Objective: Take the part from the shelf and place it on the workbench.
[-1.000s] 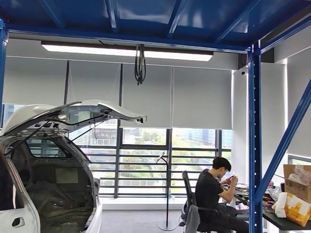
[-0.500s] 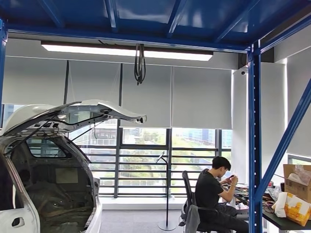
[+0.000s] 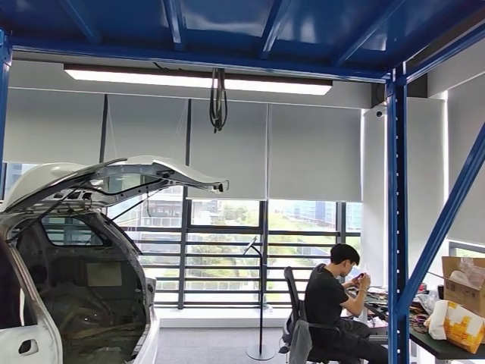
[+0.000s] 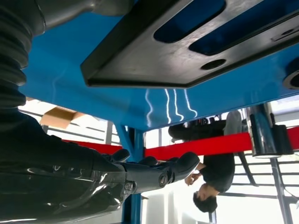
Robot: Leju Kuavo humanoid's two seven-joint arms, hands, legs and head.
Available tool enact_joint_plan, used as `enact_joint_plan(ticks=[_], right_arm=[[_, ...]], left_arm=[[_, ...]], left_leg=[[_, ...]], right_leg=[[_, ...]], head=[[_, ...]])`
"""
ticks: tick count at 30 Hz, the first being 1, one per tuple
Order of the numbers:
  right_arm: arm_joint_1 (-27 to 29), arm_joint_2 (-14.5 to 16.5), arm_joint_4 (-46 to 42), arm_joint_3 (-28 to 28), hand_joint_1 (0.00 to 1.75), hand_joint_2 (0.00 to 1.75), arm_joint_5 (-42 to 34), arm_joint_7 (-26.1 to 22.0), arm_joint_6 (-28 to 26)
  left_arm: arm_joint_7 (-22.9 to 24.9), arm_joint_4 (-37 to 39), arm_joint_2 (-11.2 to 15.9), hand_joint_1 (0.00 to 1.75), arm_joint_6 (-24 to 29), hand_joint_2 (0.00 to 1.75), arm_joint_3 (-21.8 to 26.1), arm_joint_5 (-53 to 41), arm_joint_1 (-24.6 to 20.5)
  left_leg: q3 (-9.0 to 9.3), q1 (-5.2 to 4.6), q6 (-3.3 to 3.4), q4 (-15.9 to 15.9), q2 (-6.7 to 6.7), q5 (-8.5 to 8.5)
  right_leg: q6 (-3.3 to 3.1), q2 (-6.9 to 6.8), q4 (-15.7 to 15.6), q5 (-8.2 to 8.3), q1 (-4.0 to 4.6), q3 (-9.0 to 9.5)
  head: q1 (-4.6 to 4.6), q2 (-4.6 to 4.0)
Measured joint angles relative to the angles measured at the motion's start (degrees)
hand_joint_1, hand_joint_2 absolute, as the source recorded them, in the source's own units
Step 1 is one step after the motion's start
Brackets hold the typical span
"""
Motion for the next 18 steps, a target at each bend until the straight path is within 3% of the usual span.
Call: enact_joint_plan(ticks=[18], right_arm=[[-7.0, 4.6, 13.7, 4.0, 0.00, 1.75, -5.5, -6.0, 2.1]], left_arm=[[0.0, 0.1, -0.9, 0.00, 0.4, 0.00, 0.0, -0.4, -0.3]], left_leg=[[0.00, 0.00, 0.00, 0.0, 0.00, 0.00]], right_leg=[[0.00, 0.00, 0.0, 0.00, 0.00, -0.03]], head=[[0.00, 0.00]])
